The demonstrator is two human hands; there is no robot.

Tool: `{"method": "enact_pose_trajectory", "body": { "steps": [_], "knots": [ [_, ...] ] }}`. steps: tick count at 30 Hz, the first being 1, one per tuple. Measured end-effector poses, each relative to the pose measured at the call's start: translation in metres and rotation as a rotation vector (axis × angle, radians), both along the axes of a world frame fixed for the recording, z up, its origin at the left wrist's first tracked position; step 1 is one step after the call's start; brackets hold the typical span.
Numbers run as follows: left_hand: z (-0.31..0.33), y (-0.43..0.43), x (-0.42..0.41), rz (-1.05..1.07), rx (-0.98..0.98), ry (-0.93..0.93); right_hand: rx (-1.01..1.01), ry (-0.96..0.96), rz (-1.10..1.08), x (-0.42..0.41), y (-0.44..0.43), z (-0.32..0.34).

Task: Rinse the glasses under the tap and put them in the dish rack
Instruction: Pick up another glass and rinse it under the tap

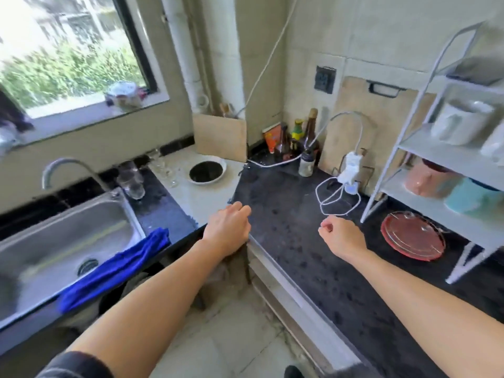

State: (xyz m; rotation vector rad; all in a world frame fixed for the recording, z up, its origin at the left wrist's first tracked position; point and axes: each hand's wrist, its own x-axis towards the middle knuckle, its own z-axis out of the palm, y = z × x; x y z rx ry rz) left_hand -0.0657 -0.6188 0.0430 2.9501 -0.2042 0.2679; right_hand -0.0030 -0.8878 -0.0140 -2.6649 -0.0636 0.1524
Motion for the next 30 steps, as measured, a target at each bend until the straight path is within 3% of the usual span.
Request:
{"method": "enact_pose_trajectory", "body": {
  "steps": [15,22,30],
  "knots": [
    [-0.02,0.229,0.075,0.542,-0.04,0.055,0.006,0.036,0.463,0.189,0.3,-0.002],
    [-0.038,0.307,0.075,0.759,-0.094,0.113,0.025,0.069,0.648,0.222,0.423,-0.009],
    [-0.074,0.4,0.077,0.847,-0.187,0.18,-0.05,0.113,0.792,0.229,0.564,-0.032]
  ]
}}
